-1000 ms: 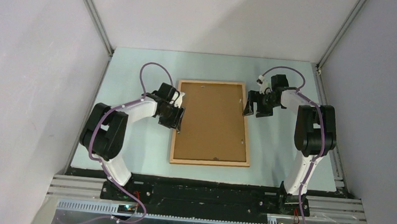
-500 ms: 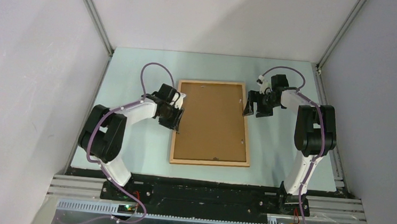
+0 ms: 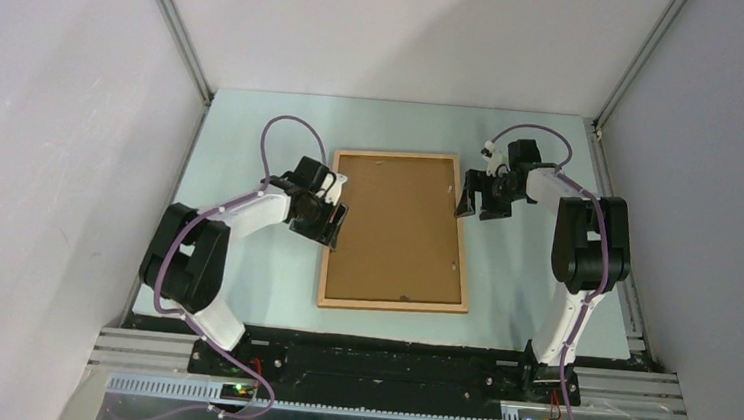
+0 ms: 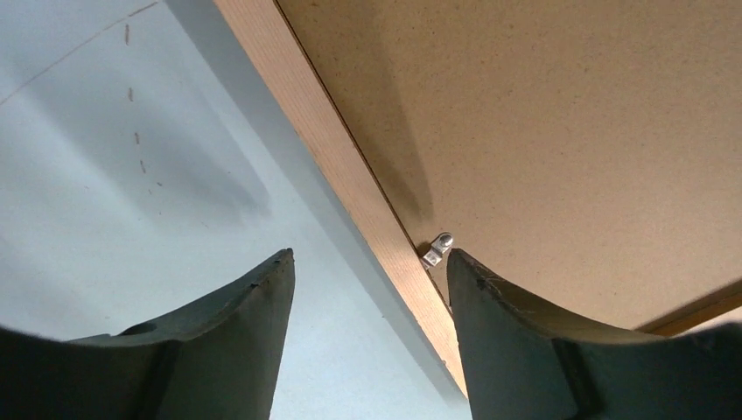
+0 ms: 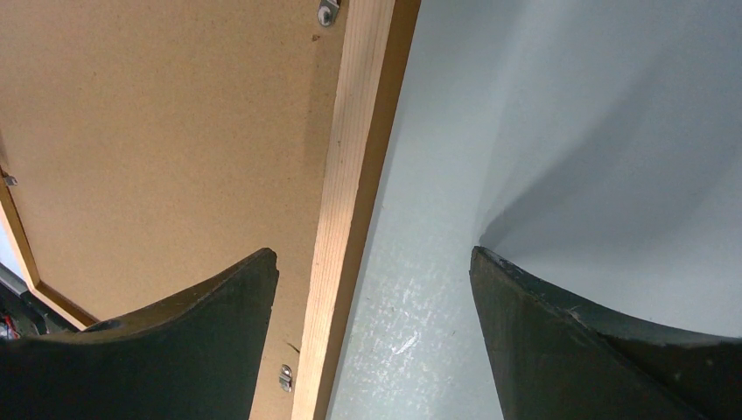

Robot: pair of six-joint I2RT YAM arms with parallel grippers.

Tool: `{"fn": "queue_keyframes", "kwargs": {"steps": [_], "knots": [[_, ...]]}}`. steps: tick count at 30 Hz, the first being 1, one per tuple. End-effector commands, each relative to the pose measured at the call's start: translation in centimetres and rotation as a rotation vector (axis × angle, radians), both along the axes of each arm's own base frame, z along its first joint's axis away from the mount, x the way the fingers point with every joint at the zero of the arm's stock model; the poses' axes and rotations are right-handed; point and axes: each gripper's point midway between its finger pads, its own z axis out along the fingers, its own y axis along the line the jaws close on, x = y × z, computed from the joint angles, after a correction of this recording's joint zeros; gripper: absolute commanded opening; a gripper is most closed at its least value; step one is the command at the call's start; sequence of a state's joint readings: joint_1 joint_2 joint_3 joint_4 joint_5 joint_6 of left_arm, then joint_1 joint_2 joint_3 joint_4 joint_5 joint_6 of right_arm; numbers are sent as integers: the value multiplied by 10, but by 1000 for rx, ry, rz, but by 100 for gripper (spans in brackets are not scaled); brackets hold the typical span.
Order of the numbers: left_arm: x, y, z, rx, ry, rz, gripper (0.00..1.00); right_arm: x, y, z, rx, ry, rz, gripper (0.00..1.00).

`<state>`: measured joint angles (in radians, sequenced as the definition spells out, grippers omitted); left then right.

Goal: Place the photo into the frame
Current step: Install the photo frame at the center of the board.

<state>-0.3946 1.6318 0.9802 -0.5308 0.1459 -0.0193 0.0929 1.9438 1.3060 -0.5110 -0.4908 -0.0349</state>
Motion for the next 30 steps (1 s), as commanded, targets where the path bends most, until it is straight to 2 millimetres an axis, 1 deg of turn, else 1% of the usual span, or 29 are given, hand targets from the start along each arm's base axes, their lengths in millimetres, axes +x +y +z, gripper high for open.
{"fn": "queue_keyframes", "kwargs": {"steps": [1,5,8,9,10,11,12,13,14,15,16,17,18,19,20,21,22,23,24,25,30], "knots": [[16,-1,29,-7,-102,-6,72,10,-1,5,-16,-23,8,84],[29,0,39,0,-142,-9,73,15,0,11,-28,-43,13,84],[41,1,42,-3,-151,11,73,18,-1,13,-38,-49,16,84],[47,1,46,-8,-162,18,73,21,-1,14,-48,-55,14,84],[50,0,44,-5,-160,20,72,22,-2,14,-52,-55,13,84],[58,-2,49,-10,-175,26,71,26,-3,15,-63,-62,12,84],[64,-4,50,-11,-180,28,71,27,-3,15,-68,-62,12,84],[68,-4,46,-5,-170,31,70,31,-4,15,-69,-67,11,84],[76,-7,51,-11,-187,32,69,32,-4,16,-66,-64,6,84],[79,-6,46,-2,-178,36,69,36,-3,18,-59,-65,5,84],[87,-8,50,-3,-192,39,68,38,-2,19,-50,-61,1,84],[89,-8,44,-2,-175,61,67,42,-1,21,-47,-62,1,84],[94,-10,46,-5,-181,68,66,44,-1,19,-44,-58,-2,84],[96,-9,37,6,-163,77,65,49,0,23,-44,-69,-3,84],[101,-9,40,4,-173,83,64,51,0,21,-45,-66,-5,84],[103,-8,35,9,-165,93,63,55,0,24,-44,-72,-6,84],[107,-8,36,7,-168,100,61,56,1,22,-44,-67,-7,84],[108,-5,31,13,-158,111,60,60,1,26,-42,-74,-8,84],[110,-5,30,12,-159,117,57,64,2,26,-39,-77,-9,84],[112,-2,26,15,-151,131,56,65,2,26,-39,-76,-11,84],[110,0,10,3,-111,150,48,78,2,22,-45,-80,-30,84]]}}
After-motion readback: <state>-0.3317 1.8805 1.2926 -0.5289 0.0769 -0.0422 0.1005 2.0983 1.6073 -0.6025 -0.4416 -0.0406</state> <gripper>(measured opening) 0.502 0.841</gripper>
